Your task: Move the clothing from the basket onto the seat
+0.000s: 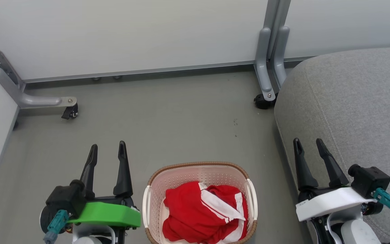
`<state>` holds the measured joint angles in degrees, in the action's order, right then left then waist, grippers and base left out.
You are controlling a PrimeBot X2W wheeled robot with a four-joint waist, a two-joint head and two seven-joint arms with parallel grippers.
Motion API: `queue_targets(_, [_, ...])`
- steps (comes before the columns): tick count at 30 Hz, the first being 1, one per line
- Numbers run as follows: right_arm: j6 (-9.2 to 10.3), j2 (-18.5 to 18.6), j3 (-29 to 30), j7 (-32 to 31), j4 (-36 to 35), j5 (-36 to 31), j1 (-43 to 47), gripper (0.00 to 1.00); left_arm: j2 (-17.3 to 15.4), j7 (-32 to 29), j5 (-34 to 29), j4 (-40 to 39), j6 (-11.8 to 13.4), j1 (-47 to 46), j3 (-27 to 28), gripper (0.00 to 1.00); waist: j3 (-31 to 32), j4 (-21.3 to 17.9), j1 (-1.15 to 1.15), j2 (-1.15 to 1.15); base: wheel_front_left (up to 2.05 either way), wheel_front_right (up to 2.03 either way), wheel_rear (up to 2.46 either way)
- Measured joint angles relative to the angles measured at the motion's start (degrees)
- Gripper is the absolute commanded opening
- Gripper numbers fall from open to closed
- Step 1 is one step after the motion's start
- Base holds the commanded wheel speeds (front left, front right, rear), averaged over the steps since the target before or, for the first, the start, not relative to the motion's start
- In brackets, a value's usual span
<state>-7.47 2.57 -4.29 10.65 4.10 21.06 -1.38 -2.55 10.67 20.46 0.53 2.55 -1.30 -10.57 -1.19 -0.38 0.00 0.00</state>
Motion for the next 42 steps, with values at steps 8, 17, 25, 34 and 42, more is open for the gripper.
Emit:
queue_targets(8, [0.00,0.03,-0.46,0.96,-0.42,-4.11,0.27,1.00,-0.02,1.00,-3.81,-0.27,0.24,0.23,-0.69,1.00,0.15,0.05,0.00,0.00,0.00,0.00,0.00])
queue_targets(17, [-0.01,0.07,-0.78,2.05,-0.71,-8.57,0.65,1.00,-0.07,2.09,-7.37,0.55,-0.11,0.71,-1.41,1.00,0.00,0.10,0.00,0.00,0.00,0.00,0.00])
queue_targets(25, [-0.01,0.11,-1.11,2.93,-0.75,-12.23,1.05,1.00,-0.10,2.94,-10.28,1.36,-0.27,0.79,-2.10,1.00,0.01,0.04,0.00,0.00,0.00,0.00,0.00])
queue_targets(34, [-0.01,0.15,-1.63,3.85,-1.43,-15.45,1.11,1.00,-0.11,3.98,-13.86,1.25,-0.19,0.83,-2.98,1.00,0.07,-0.02,0.00,0.00,0.00,0.00,0.00])
queue_targets(42, [-0.02,0.18,-1.94,4.39,-1.72,-17.59,1.14,1.00,-0.13,4.47,-15.60,1.12,-0.02,0.88,-3.67,1.00,0.08,0.12,0.00,0.00,0.00,0.00,0.00])
